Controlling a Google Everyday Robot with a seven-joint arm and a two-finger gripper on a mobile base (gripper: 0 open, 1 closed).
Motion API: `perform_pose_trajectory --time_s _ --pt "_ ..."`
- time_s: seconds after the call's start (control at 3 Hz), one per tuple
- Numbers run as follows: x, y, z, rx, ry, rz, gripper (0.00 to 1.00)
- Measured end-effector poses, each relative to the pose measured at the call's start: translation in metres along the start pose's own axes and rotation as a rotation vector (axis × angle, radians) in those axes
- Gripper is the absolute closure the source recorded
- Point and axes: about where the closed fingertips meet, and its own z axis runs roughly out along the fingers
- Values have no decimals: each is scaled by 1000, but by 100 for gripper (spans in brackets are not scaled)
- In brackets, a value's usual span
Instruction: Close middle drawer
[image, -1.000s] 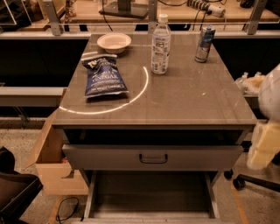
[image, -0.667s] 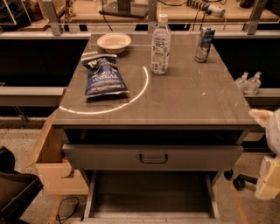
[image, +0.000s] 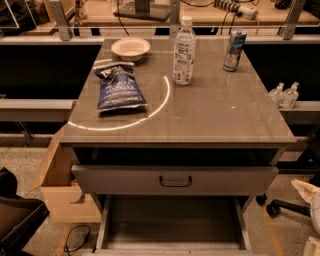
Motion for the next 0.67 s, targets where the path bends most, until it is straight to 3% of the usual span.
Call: perform_pose_trajectory --time_s 0.33,0.67 --pt "1 0 1 -1 -1 2 0" --pt "11 8 24 -22 -21 31 0"
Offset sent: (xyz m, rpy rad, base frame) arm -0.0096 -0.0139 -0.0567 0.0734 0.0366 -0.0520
